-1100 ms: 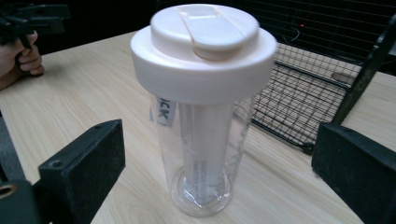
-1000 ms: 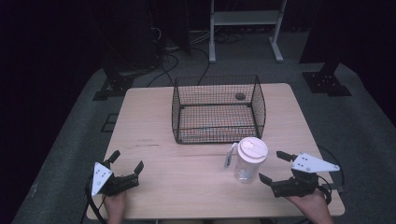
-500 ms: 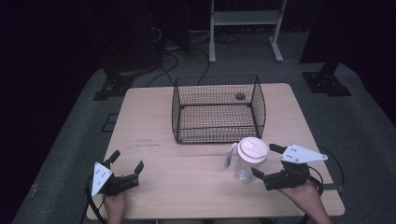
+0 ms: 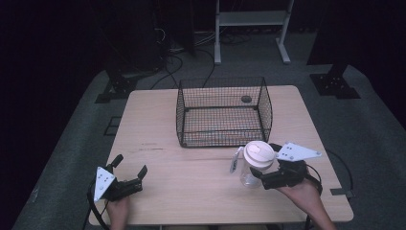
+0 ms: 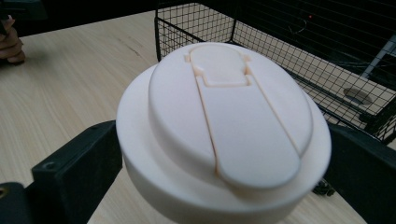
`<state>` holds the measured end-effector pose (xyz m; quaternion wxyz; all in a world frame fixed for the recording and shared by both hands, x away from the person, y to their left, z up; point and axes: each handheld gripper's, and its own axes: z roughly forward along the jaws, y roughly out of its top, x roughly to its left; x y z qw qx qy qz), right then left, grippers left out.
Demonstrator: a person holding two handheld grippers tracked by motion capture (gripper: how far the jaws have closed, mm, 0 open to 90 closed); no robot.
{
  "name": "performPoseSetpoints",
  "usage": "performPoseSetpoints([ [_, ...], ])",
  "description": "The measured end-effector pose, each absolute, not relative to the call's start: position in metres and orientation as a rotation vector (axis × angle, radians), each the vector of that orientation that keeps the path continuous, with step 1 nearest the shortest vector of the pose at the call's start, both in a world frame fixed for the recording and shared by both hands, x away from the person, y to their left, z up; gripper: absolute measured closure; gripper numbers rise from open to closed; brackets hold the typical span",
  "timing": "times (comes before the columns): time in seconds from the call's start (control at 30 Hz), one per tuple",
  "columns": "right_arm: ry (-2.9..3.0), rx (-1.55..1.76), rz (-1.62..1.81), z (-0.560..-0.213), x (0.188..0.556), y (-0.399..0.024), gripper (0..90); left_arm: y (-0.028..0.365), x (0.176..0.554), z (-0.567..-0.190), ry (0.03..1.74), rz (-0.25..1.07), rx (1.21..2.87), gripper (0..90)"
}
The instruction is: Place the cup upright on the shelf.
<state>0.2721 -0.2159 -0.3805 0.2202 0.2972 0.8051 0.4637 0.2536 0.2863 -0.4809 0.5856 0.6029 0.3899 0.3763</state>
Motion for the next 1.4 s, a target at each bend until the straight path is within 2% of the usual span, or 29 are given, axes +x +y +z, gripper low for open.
performPoseSetpoints([
  [0.93,2.263,0.833,1.267,-0.378,0.282,-0.21,4.5,0.287,0.253,-0.481,0.912,0.88,1.4,0.9],
  [1.4,2.287,0.831,1.284,-0.36,0.29,-0.215,4.5,0.287,0.253,-0.481,0.912,0.878,1.397,0.9],
])
